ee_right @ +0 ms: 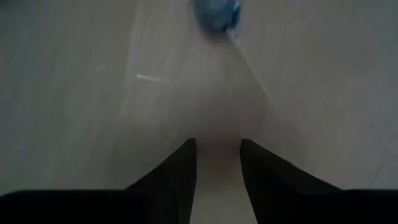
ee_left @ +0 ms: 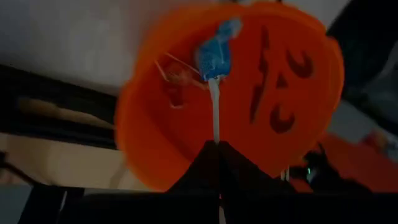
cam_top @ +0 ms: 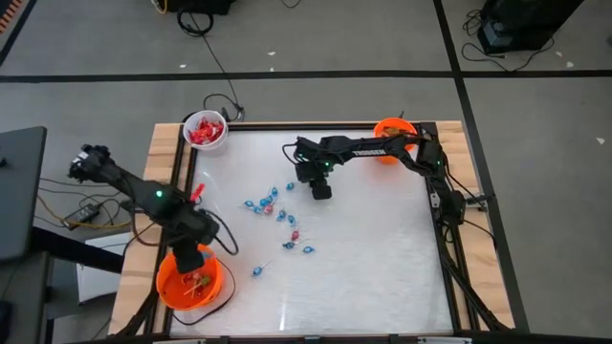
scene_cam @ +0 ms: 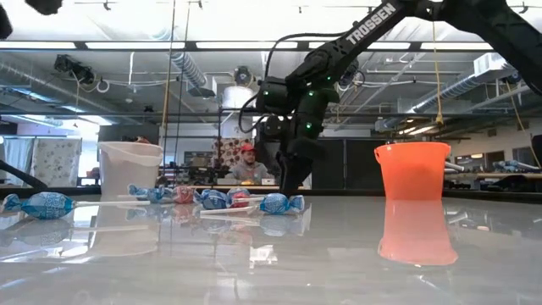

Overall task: Sort candy by brand, put in halloween buckets
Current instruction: Put the blue lollipop into the bottom orange bucket, then put the top pink lollipop into the bottom orange bucket

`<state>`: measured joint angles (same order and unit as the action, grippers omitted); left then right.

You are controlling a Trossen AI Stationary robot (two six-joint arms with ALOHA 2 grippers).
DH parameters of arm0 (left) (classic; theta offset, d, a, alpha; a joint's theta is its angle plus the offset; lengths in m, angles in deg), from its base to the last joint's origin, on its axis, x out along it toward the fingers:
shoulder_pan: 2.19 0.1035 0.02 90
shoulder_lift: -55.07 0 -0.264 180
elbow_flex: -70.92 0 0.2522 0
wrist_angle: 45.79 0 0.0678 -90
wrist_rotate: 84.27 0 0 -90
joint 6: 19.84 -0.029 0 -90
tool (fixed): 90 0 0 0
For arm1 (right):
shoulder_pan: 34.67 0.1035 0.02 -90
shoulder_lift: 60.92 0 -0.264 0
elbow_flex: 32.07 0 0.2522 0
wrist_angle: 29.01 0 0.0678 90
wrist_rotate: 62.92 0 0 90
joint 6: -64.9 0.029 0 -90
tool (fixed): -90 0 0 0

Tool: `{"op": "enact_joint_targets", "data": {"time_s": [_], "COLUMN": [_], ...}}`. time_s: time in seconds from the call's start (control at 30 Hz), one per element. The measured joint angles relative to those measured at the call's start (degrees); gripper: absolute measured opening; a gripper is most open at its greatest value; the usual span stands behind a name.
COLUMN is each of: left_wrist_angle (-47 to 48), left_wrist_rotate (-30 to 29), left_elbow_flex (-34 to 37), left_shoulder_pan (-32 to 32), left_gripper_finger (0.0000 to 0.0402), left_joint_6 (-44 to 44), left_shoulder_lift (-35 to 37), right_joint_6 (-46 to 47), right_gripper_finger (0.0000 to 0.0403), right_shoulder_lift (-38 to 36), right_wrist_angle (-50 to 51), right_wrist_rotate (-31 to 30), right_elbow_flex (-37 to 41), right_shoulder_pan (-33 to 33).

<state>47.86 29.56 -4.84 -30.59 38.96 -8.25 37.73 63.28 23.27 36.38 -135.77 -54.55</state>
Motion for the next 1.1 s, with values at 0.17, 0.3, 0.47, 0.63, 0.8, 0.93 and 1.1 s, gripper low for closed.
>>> {"op": "enact_joint_targets", "data": {"time_s": [0.17,0.3,0.47,0.63,0.8,0.93,1.1], "left_wrist_angle": [-5.25,-7.61,-9.41,-1.70,2.02,-0.74,-7.89], "left_wrist_rotate": [10.93,11.75,11.97,3.54,-13.79,-35.53,-38.12], "left_elbow_flex": [6.13,10.64,11.36,5.41,-2.49,-5.91,-4.46], "left_shoulder_pan": [-0.27,-0.24,-0.22,-0.22,-0.12,1.93,10.90], "left_gripper_finger": [0.0000,0.0014,0.0063,0.0100,0.0120,0.0126,0.0126], "left_joint_6": [1.62,3.47,5.33,4.68,2.48,-3.42,-12.17], "left_shoulder_lift": [-0.21,-0.23,-0.27,0.33,1.17,1.10,-0.04], "right_joint_6": [1.61,3.25,6.57,8.54,9.52,11.12,14.99], "right_gripper_finger": [0.0123,0.0122,0.0119,0.0107,0.0103,0.0103,0.0103], "right_shoulder_lift": [-0.11,-0.11,-0.58,-2.69,-5.56,-8.56,-15.27], "right_wrist_angle": [3.94,3.75,3.10,3.60,3.53,1.39,-4.85], "right_wrist_rotate": [-0.40,1.14,1.15,0.83,4.52,9.76,8.31], "right_elbow_flex": [-0.12,-0.03,0.14,0.30,0.28,1.85,10.52], "right_shoulder_pan": [0.00,-0.06,-0.05,-0.13,-0.98,-1.16,-0.83]}}
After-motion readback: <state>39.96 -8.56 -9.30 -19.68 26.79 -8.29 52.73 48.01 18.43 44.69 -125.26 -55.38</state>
